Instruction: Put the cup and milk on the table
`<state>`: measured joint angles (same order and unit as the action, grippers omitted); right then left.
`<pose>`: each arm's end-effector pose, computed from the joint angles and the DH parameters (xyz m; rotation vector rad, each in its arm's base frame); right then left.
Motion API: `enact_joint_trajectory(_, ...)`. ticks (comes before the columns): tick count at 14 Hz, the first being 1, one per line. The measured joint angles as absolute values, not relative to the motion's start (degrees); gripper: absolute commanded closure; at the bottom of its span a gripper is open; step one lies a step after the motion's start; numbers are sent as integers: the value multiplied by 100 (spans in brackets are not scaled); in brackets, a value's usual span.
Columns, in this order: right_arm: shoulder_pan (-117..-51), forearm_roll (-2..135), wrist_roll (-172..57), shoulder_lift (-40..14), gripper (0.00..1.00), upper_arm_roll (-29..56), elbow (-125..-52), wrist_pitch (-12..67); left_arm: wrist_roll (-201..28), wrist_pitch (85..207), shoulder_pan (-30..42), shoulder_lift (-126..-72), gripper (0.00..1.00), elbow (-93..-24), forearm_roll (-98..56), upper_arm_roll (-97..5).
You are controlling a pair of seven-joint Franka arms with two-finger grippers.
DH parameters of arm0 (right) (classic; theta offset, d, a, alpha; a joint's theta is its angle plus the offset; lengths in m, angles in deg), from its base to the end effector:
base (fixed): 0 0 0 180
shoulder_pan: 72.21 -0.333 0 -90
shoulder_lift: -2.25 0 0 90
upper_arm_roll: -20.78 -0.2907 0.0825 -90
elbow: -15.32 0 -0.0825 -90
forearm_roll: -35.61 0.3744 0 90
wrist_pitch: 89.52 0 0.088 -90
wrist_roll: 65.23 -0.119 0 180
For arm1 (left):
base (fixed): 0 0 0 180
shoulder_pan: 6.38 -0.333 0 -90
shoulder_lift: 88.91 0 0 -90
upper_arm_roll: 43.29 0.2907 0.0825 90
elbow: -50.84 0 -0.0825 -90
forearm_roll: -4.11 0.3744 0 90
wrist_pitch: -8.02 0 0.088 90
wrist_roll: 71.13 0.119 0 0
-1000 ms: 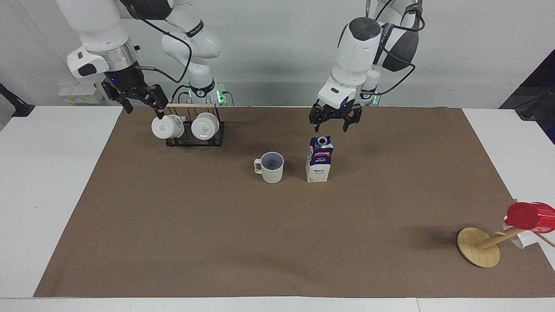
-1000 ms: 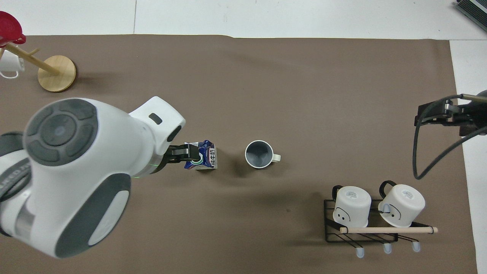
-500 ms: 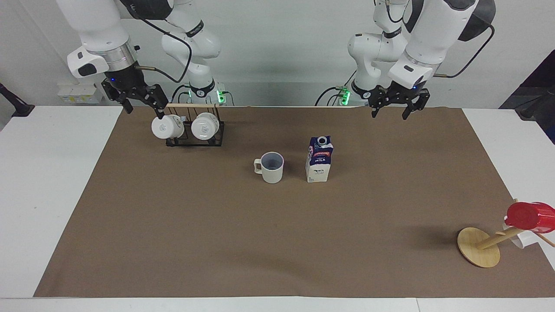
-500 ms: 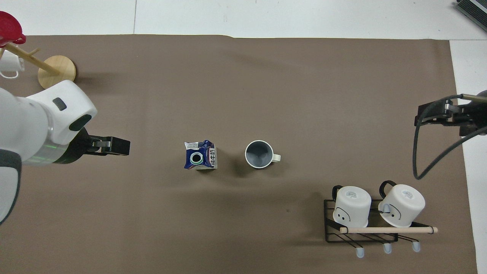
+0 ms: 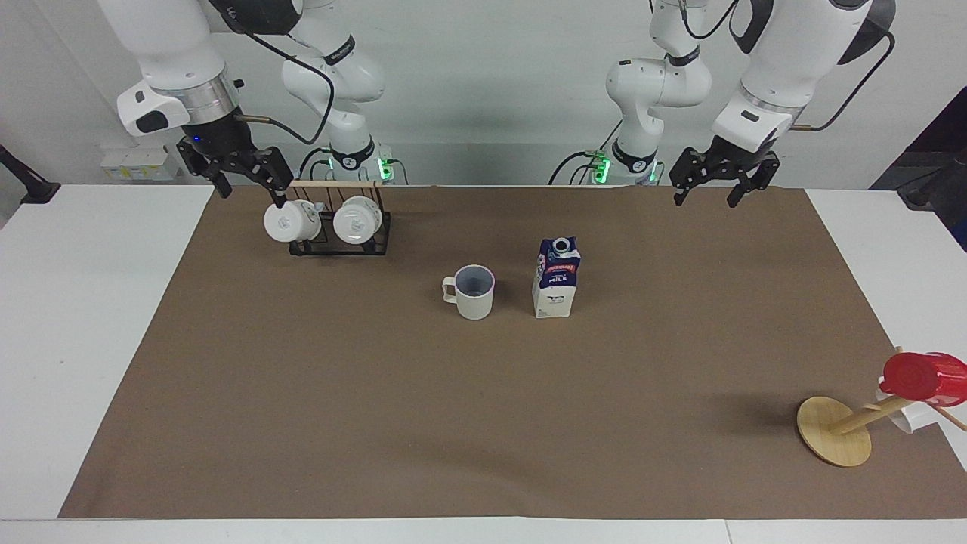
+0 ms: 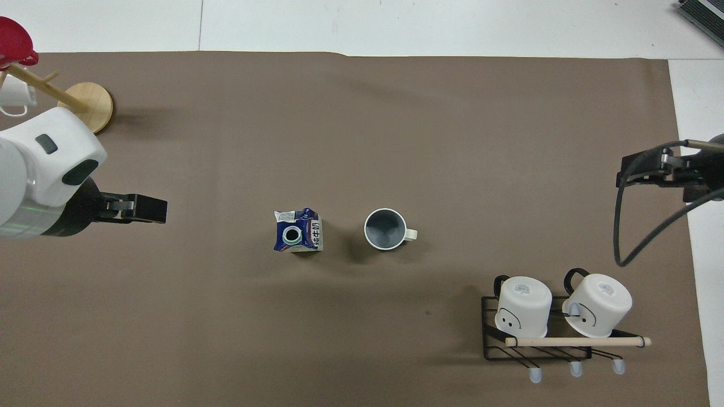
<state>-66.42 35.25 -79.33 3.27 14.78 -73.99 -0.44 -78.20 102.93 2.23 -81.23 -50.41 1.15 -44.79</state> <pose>0.5387 0.0017 0.6009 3.1121 -0.3793 0.0229 0.5034 -0.0963 0.5743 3.0896 -0.0758 0.0246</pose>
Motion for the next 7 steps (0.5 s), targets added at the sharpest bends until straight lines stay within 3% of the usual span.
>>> enact_joint_trajectory(7, -6405, 3525, -7933, 329, 0, 1507, -7399, -27, -7816, 10290, 126, -8126, 0, -5040, 285, -4408)
